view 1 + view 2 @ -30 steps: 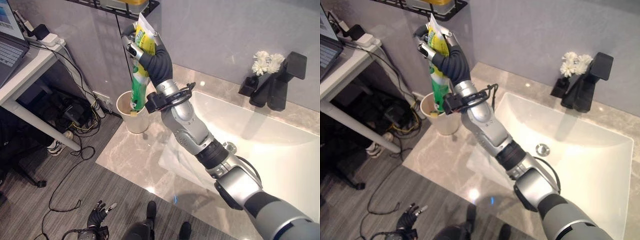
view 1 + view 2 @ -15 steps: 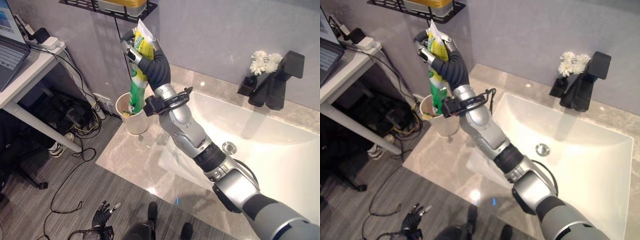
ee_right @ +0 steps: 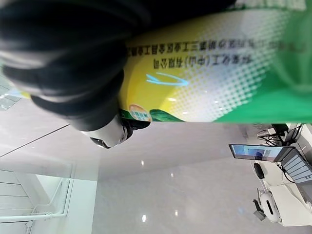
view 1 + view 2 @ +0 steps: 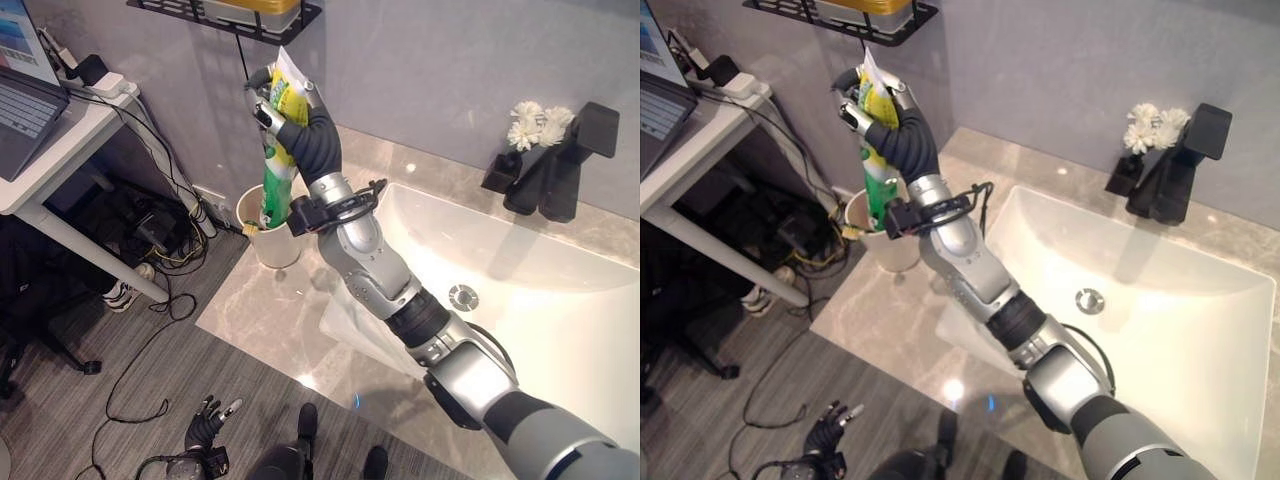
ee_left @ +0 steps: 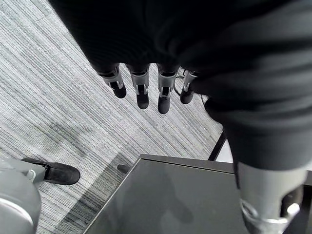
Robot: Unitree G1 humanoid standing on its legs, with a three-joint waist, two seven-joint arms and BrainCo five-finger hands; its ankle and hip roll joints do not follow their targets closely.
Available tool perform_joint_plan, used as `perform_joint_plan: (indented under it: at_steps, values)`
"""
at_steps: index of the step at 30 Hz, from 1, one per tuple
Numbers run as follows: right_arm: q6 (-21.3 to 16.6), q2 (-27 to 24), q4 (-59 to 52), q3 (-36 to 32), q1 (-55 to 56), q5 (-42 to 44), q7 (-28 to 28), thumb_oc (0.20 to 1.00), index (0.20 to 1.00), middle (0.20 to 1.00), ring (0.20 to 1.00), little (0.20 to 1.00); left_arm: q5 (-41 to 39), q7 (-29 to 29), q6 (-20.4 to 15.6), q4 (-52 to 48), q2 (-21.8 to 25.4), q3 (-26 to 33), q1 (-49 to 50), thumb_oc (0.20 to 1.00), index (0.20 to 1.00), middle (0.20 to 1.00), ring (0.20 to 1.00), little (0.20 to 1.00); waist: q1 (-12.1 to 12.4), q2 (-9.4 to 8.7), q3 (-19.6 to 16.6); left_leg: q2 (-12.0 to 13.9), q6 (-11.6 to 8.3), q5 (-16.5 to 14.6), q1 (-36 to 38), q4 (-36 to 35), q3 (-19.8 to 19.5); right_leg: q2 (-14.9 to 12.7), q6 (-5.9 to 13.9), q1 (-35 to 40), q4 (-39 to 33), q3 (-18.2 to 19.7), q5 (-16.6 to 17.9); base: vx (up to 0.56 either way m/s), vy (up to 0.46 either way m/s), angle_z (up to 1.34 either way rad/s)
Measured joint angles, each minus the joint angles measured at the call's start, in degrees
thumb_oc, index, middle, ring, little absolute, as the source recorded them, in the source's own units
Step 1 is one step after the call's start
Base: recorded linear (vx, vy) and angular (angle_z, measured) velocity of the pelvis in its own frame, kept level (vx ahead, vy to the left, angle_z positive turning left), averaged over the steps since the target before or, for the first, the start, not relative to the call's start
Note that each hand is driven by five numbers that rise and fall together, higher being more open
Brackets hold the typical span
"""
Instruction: Put brush and paste in cup on sink, flatten towel.
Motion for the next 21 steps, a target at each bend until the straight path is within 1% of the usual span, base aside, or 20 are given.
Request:
perform_joint_plan:
  at_steps: [7,19,20,21]
  values:
    - [0.00,0.00,0.00,0.00,0.00,-1.76,-1.01,0.200,0.200,0.200,0.200,0.200,0.01,-0.01,-0.02,-0.04,0.01,-0.36,0.02,1.000,1.000,1.000,1.000,1.000,0.04,0.06,0.03,-0.02,0.00,0.00,-0.34,0.00,0.02,-0.03,0.00,-0.37,0.00,0.02,0.00,0.00,0.000,0.00]
    - [0.00,0.06,0.00,0.01,0.00,-2.86,-1.08,0.200,0.200,0.200,0.200,0.200,0.03,-0.05,-0.03,-0.60,0.01,-0.43,0.06,1.000,1.000,1.000,1.000,1.000,0.13,0.12,0.07,-0.09,0.01,0.00,-0.60,0.00,0.24,-0.14,0.05,-0.77,0.00,0.27,0.03,0.00,0.000,0.00]
    - [0.00,0.06,0.00,0.01,0.00,-2.87,-1.08,0.225,0.225,0.225,0.225,0.225,0.02,-0.05,-0.04,-0.60,0.01,-0.43,0.06,1.000,1.000,1.000,1.000,1.000,0.13,0.12,0.07,-0.08,0.00,0.00,-0.60,0.00,0.24,-0.14,0.05,-0.77,0.00,0.27,0.03,0.00,0.000,0.00]
    - [0.00,0.08,0.00,0.03,0.00,-2.87,-1.08,0.369,0.369,0.369,0.369,0.369,0.03,-0.04,-0.04,-0.60,0.01,-0.44,0.08,1.000,1.000,1.000,1.000,1.000,0.16,0.13,0.08,-0.09,0.01,-0.02,-0.60,0.00,0.28,-0.15,0.06,-0.78,0.00,0.31,0.03,0.00,0.000,0.00]
